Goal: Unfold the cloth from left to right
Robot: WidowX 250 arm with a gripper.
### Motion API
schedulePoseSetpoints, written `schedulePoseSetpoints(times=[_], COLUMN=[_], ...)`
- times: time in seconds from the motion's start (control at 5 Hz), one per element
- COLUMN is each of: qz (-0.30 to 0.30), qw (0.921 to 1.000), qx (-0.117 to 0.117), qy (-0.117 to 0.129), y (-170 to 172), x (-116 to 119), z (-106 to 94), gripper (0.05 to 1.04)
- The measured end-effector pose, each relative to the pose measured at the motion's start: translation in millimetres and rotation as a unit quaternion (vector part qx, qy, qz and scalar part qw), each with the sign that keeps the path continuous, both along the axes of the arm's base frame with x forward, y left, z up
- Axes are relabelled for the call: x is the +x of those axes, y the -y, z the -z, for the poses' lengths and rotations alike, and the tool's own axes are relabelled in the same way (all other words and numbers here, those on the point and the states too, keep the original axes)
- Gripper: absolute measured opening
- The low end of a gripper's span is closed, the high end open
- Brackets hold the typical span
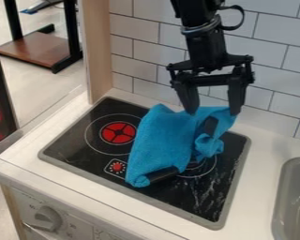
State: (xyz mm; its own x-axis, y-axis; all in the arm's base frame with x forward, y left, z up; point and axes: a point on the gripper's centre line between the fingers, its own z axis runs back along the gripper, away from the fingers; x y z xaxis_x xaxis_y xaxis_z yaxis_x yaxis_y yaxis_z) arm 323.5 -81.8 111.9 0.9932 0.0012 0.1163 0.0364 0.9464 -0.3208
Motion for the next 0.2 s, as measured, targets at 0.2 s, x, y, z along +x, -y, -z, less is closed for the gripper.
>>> schedulePoseSetpoints(times=[0.2], qz=[0.003], qw=[1.0], qx=[0.0], qy=[0.0], y=[0.0], x=[-0.2], z=[0.0], gripper=[0.999])
